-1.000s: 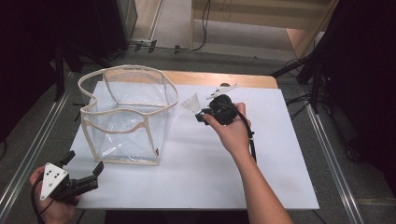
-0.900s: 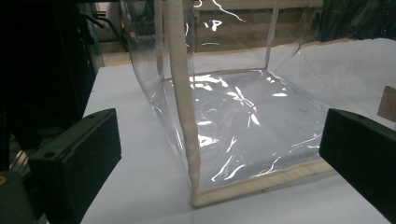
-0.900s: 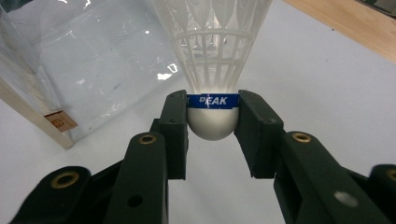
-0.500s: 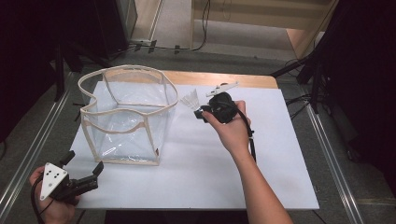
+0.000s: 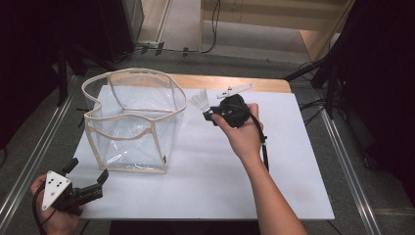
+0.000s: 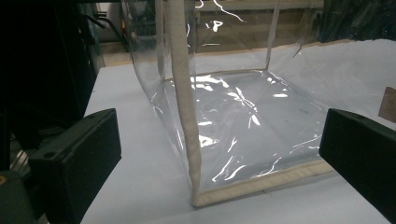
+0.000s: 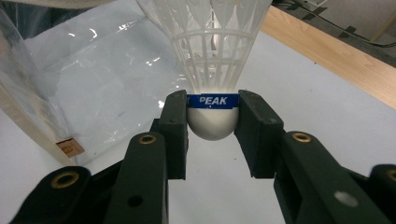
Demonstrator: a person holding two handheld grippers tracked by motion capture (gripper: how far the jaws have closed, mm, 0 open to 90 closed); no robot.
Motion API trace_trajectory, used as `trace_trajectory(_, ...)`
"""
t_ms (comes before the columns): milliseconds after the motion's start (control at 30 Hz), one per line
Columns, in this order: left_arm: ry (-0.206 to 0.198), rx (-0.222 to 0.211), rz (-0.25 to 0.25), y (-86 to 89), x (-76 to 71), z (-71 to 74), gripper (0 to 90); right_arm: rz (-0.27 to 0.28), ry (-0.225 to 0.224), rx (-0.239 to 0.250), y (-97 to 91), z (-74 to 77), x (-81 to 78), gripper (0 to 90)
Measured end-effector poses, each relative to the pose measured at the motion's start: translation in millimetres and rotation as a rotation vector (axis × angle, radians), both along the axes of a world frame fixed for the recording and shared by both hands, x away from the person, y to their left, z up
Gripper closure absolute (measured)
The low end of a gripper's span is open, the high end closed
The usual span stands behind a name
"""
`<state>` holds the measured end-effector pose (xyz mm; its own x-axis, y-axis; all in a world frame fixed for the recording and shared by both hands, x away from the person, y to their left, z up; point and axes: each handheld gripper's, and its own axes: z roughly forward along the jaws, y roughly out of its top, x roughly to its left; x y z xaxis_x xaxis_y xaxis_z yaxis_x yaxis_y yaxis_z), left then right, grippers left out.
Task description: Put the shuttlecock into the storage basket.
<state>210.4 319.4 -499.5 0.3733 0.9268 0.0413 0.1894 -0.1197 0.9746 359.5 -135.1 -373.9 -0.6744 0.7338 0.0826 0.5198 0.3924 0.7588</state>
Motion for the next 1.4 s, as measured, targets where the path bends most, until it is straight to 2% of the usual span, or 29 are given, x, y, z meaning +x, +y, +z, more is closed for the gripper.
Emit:
trace_trajectory(367, 0.000, 0.000, 0.001, 0.0, 0.0, 0.0, 0.0, -0.007, -0.035, 0.012, 0.3, 6.7, -1.2, 63.0)
trace_trajectory(1067, 0.000, 0.001, 0.000, 0.0, 0.0, 0.0, 0.0, -0.020, -0.073, 0.042, 2.5, 16.0, -3.0, 63.0)
trace_trajectory(1400, -0.002, -0.006, 0.001, -0.1, 0.1, -0.1, 0.0, -0.025, -0.109, 0.051, 5.4, 22.7, -4.6, 63.0)
